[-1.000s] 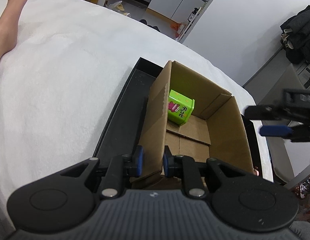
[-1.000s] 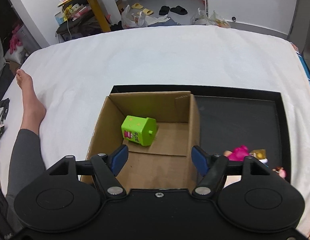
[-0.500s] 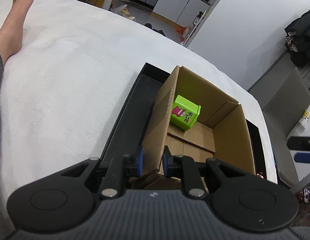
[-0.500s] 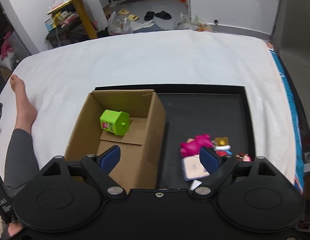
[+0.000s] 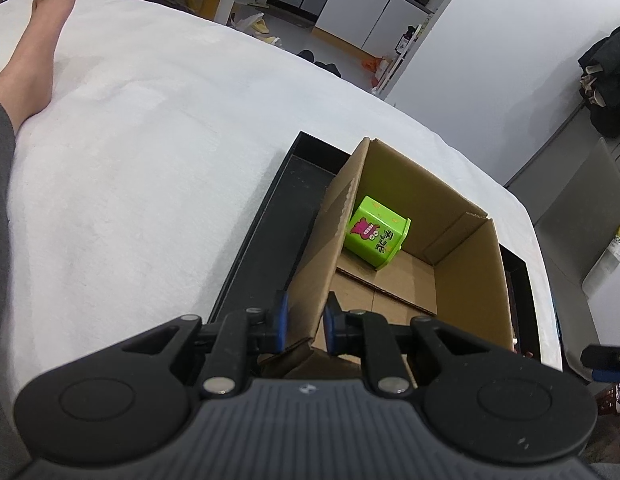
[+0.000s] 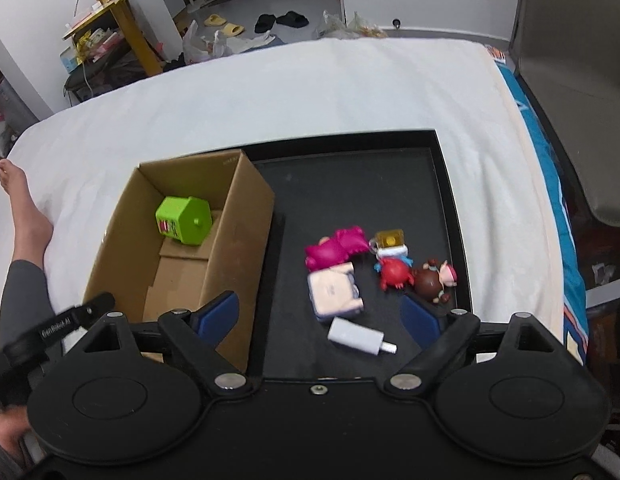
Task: Organize rigid objects
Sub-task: 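Withdraw the right gripper from the box back over the toys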
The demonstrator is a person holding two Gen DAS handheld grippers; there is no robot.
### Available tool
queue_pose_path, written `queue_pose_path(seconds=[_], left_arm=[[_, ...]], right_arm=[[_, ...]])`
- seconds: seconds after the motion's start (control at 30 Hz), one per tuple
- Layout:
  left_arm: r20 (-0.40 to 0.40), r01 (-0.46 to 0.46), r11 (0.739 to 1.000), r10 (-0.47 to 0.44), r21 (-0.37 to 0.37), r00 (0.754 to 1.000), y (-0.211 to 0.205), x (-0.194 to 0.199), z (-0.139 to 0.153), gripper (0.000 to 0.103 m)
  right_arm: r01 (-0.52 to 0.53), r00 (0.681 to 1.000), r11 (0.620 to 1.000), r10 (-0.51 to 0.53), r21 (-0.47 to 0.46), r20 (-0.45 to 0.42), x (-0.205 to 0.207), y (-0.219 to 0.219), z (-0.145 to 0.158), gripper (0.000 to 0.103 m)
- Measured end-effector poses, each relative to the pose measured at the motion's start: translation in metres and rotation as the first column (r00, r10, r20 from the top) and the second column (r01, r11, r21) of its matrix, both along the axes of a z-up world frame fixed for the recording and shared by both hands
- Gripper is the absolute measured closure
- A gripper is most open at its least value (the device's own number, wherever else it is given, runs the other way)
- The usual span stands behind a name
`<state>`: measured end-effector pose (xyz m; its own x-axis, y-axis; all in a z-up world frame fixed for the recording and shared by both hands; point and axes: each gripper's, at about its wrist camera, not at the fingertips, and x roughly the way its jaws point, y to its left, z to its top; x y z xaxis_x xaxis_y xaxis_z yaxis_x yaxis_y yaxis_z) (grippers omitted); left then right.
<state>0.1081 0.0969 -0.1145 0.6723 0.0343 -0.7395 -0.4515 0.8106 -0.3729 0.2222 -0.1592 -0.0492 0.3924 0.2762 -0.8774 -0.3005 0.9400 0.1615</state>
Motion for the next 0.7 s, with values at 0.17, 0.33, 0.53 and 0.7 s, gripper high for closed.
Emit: queue_pose_path(seconds=[0.17,0.33,0.53,0.7], left_arm=[[-0.003,0.001,1.000,-0.001,0.001,1.000,0.001,0.000,-0.001,0.086],[-0.003,-0.002,1.000,0.002,0.002,1.000,0.001,0.000,-0.002,0.087],[0.006,0.020,1.000,-0.020,0.016,1.000,0.003,-0.004,-0.004,0.087],[0.004,0.023,0.999,-0.024,0.026,1.000,0.002,-0.003,-0.003,0.087]], right_arm=[[0.004,0.999,1.000,-0.004,-0.005,-0.039,-0.002,-0.009,-0.009,0.018],[0.011,0.996,1.000,-0.013,-0.022,-0.086,-0.002,-0.016,-0.022,0.024],[-0.006,0.989,0.999,-0.001,-0.040,-0.150,0.000,-0.017,-0.042,0.034],[0.013,0.985,0.999,-0.020,-0.045,-0.172,0.008,-0.019,-0.059,0.039]])
